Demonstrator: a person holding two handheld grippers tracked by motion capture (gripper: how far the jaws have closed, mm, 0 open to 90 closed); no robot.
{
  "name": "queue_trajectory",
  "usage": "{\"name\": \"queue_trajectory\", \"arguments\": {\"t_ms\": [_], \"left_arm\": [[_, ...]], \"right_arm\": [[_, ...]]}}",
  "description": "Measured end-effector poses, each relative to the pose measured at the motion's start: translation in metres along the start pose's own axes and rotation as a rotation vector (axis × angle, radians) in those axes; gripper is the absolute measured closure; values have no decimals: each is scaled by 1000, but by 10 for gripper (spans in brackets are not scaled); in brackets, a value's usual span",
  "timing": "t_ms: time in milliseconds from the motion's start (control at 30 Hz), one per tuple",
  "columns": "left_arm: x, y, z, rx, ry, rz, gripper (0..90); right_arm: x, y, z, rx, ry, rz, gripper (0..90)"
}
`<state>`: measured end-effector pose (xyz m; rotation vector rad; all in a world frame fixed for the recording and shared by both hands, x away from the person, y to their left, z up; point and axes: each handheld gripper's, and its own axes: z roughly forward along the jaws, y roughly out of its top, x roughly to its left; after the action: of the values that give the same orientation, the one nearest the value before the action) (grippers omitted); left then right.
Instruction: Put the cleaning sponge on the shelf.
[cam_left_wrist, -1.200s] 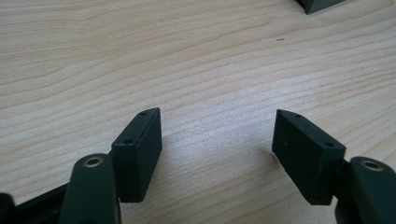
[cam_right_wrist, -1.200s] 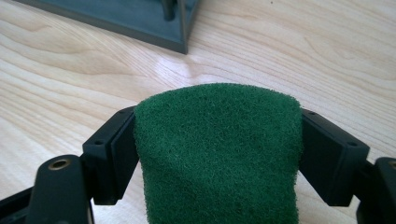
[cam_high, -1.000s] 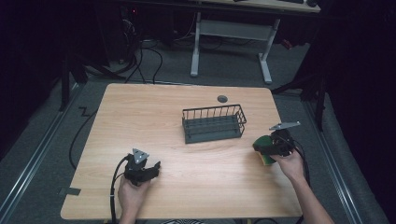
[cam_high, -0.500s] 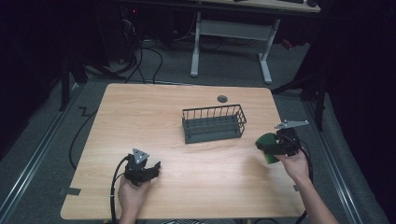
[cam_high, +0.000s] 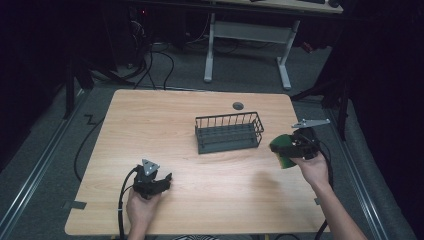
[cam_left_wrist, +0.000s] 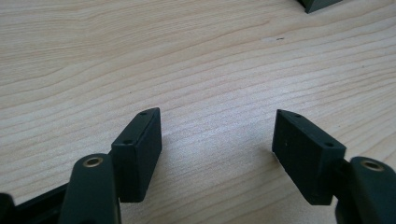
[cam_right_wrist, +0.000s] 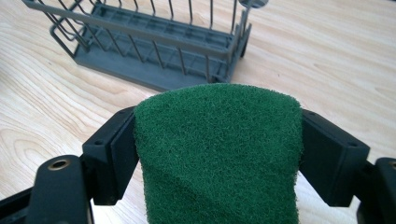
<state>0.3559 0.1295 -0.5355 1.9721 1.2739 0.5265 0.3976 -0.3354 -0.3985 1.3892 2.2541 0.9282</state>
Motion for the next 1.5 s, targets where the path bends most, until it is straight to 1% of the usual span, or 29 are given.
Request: {"name": "queue_trajectory", "arguments": {"t_ms": [67,100,133,267,400,533,567,800,967,1000,1067,1167,1300,1500], "left_arm": [[0,0,0,-1,0,-1,335],[0,0,0,-1,0,-1,335],[0,0,0,0,-1,-1,335],[0,0,0,-1,-1,-2,335],[0,0,0,-1,-2,-3,335],[0,0,0,-1,-2,-2,335],[0,0,0,-1,-2,-3,335],[0,0,0,-1,-2,-3,336],[0,0,0,1,0,1,336],[0,0,0,2,0,2,336],[0,0,0,2,0,2,336],[0,0,0,1,1,3,336],[0,0,0,1,2,3,336],[0,0,0,1,2,3,335]], "right_arm": [[3,6,0,-4,2,-9,213],[5,13,0,-5,2,-18,212],[5,13,0,-5,2,-18,212],[7,30,-1,-22,9,-18,212],[13,45,2,-26,11,-37,211],[20,63,10,-20,18,-57,212],[20,63,10,-20,18,-57,212],[24,88,24,-23,26,-47,211],[27,102,34,-21,16,-52,210],[28,106,39,-20,17,-50,210],[29,108,41,-19,15,-47,210],[29,113,50,-22,15,-41,210],[28,119,62,-10,5,-37,209],[27,127,78,-13,-5,-3,206]]}}
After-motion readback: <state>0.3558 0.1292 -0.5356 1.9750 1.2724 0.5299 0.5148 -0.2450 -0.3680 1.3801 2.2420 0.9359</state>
